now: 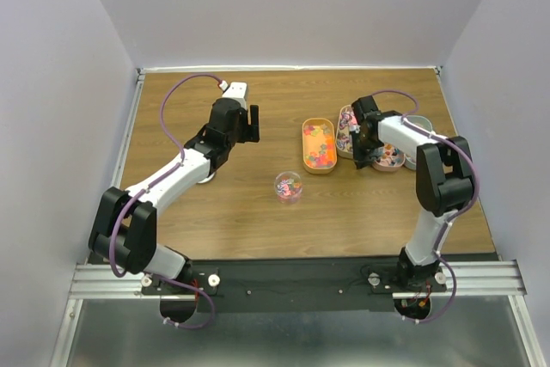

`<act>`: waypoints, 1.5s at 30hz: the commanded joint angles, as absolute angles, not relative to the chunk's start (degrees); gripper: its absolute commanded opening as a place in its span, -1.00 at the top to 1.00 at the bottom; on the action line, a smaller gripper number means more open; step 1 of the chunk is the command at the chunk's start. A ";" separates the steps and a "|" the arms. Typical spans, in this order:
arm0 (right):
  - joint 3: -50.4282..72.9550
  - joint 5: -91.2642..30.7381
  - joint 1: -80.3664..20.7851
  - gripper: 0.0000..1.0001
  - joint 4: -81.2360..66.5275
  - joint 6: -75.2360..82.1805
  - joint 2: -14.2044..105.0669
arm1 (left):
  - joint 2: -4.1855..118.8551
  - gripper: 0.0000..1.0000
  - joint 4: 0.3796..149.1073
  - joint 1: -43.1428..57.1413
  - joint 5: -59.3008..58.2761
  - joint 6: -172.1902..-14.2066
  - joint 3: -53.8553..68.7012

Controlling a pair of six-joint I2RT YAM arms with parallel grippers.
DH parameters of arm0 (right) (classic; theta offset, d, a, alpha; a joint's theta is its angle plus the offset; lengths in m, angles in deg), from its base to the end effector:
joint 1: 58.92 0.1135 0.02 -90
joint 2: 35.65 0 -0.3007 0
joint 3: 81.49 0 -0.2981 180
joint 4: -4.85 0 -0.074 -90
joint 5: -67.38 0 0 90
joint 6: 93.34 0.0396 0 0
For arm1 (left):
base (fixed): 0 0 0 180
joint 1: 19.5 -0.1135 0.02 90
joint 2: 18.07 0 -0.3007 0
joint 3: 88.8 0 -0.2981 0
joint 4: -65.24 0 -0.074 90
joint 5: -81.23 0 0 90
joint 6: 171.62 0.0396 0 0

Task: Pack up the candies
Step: Scoop the fake candies from the storage box, then place the fake candies in the packing bottle.

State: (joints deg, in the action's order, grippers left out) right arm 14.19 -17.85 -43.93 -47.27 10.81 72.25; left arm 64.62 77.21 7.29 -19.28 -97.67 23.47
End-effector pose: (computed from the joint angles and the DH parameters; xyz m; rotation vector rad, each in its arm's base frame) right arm 0.4004 0.1038 0.1704 -0.0061 2.8792 -0.0252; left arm 0.3339 -0.1605 0.2837 0.0763 2.0425 -0.2826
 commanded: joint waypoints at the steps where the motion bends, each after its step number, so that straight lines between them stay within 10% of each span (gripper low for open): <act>1: 18.07 -15.68 -44.15 0.99 -38.41 10.20 67.80 | 64.55 -0.59 77.20 7.83 -20.99 -97.35 24.31; 26: 38.38 -18.49 -44.15 0.99 -17.13 3.25 48.29 | 64.28 -0.59 77.20 7.92 -22.40 -97.00 24.66; 45: 29.95 -23.67 -33.97 0.99 -47.53 4.57 39.49 | 65.34 -0.59 77.20 7.92 -23.89 -96.03 23.34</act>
